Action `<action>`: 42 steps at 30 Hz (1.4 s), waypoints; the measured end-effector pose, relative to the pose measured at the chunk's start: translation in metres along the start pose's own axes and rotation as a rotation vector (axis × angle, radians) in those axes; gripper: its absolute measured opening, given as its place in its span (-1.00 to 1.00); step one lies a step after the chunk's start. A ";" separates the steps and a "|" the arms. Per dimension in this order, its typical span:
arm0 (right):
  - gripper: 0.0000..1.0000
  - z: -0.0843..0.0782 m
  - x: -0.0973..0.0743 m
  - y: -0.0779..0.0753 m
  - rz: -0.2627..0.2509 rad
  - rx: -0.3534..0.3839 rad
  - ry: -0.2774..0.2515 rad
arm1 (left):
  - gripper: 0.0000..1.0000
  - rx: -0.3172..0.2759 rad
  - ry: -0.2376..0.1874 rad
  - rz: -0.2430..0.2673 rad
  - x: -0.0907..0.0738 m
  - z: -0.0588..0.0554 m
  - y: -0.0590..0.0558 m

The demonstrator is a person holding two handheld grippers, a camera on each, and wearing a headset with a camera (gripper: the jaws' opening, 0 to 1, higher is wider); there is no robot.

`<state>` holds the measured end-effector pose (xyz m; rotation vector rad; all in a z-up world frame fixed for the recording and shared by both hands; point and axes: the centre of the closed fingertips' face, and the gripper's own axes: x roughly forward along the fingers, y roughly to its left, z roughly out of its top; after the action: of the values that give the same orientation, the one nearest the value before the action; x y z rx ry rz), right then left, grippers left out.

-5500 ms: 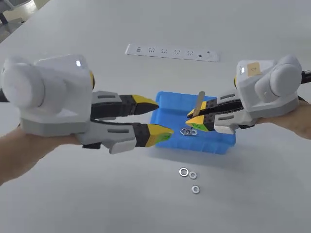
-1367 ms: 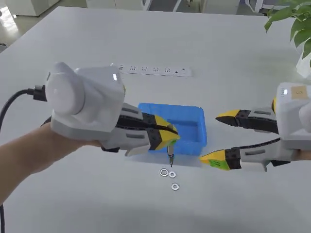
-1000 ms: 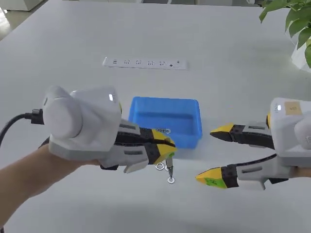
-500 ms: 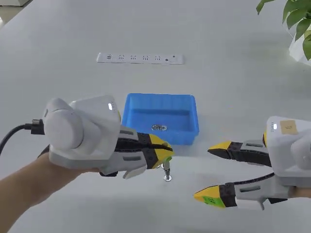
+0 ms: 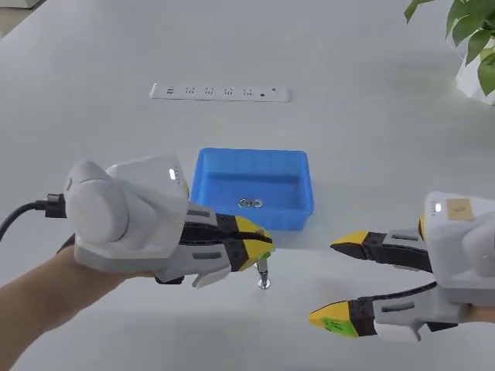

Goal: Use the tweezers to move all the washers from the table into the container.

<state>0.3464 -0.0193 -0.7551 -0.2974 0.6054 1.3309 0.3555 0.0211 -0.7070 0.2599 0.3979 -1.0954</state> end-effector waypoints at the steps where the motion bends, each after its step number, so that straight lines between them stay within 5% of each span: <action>1: 0.26 0.000 0.000 0.001 0.000 -0.002 0.004 | -0.88 0.002 0.003 -0.002 0.000 -0.001 -0.001; 21: 0.25 0.001 0.004 0.006 0.017 -0.008 0.010 | -0.88 0.017 0.009 -0.026 0.004 -0.003 -0.004; 35: 0.06 0.019 0.047 0.021 0.158 -0.129 0.033 | -0.88 0.042 0.036 -0.048 0.006 -0.002 -0.011; 42: -0.29 0.024 0.065 0.026 0.206 -0.163 0.048 | -0.87 0.032 0.039 -0.048 0.006 -0.002 -0.010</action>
<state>0.3351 0.0527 -0.7690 -0.4088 0.5803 1.5793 0.3487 0.0124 -0.7116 0.3020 0.4228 -1.1457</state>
